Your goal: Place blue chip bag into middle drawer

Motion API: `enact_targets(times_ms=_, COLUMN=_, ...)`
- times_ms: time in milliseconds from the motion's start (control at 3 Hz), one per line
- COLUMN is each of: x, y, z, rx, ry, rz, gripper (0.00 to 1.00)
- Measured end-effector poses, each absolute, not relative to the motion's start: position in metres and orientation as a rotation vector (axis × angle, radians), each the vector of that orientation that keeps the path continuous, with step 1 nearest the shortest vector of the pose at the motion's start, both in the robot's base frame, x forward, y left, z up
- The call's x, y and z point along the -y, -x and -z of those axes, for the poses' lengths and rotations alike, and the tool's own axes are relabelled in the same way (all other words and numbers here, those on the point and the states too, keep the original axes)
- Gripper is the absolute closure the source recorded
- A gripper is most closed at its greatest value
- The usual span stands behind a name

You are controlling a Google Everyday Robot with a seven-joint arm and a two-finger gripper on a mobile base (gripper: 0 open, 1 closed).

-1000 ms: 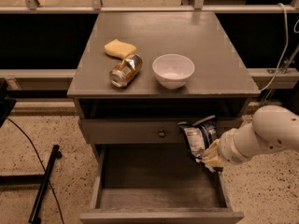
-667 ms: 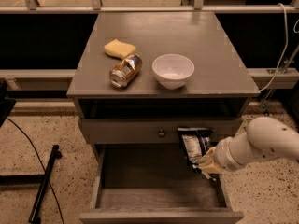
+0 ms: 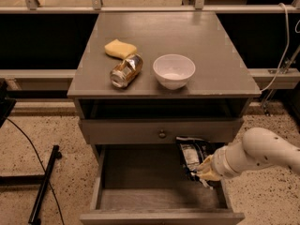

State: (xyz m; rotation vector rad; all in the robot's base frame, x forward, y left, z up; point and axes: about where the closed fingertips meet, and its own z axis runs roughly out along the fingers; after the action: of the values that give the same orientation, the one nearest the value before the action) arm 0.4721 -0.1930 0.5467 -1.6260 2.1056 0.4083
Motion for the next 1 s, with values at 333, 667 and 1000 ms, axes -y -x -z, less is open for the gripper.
enact_targets(times_ms=333, x=0.1921, y=-0.4700, z=-0.5197, rx=-2.115, ry=1.635, rz=-0.438, gripper=1.00)
enact_targets(times_ms=667, x=0.1919, y=-0.4698, z=-0.5176, rx=-2.116, ry=1.635, rz=-0.442, gripper=1.00)
enact_targets(times_ms=1000, x=0.1919, y=-0.4698, z=-0.5132, rx=-2.125, ry=1.625, rz=-0.447, gripper=0.82)
